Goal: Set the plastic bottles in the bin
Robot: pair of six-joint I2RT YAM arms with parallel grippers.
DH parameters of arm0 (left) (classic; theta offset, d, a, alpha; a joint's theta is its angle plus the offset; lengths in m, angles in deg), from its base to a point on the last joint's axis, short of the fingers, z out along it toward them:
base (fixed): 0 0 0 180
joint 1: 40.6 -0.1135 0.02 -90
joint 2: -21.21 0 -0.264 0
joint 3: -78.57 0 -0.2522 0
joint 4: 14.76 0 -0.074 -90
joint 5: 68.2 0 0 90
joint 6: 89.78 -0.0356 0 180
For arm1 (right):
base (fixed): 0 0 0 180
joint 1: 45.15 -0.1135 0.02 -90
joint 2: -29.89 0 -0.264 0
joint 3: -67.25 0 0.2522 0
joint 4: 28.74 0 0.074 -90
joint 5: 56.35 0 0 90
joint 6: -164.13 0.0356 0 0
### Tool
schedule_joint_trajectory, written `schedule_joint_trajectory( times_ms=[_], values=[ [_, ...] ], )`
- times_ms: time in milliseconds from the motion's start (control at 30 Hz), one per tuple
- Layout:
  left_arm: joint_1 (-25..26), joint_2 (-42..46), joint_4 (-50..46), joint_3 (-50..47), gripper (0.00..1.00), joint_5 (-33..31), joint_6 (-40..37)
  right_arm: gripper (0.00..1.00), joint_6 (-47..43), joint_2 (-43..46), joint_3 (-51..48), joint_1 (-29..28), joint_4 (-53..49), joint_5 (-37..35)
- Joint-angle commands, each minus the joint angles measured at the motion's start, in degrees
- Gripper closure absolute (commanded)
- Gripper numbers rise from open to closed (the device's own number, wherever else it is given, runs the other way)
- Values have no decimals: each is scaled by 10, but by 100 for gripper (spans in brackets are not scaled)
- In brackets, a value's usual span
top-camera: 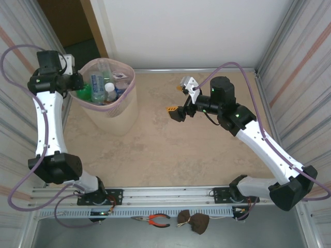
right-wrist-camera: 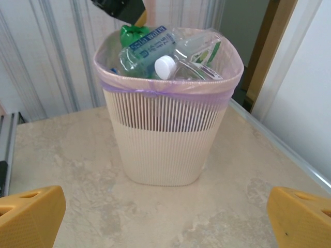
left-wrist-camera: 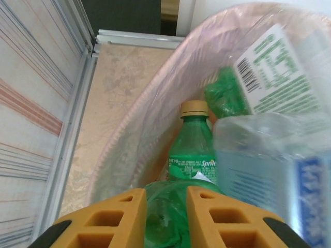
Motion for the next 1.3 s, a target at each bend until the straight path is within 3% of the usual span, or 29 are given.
schedule_joint_trajectory(
  times_ms=[0,300,533,700,967,1267],
  values=[
    [2,-3,-9,-51,74,-13,-10,1,-8,9,14,-6,-6,-8],
    [2,2,12,-77,71,13,1,1,-8,4,21,-7,-7,-5],
    [3,50,-2,-2,50,52,30,1,-1,19,20,-6,-12,-24],
    [11,81,-32,45,46,76,41,1,2,32,19,-5,-22,-42],
    [79,161,-55,4,39,62,55,1,52,72,-8,30,-34,-101],
    [229,295,-3,-154,35,21,103,1,142,163,-92,139,-63,-159]
  ],
)
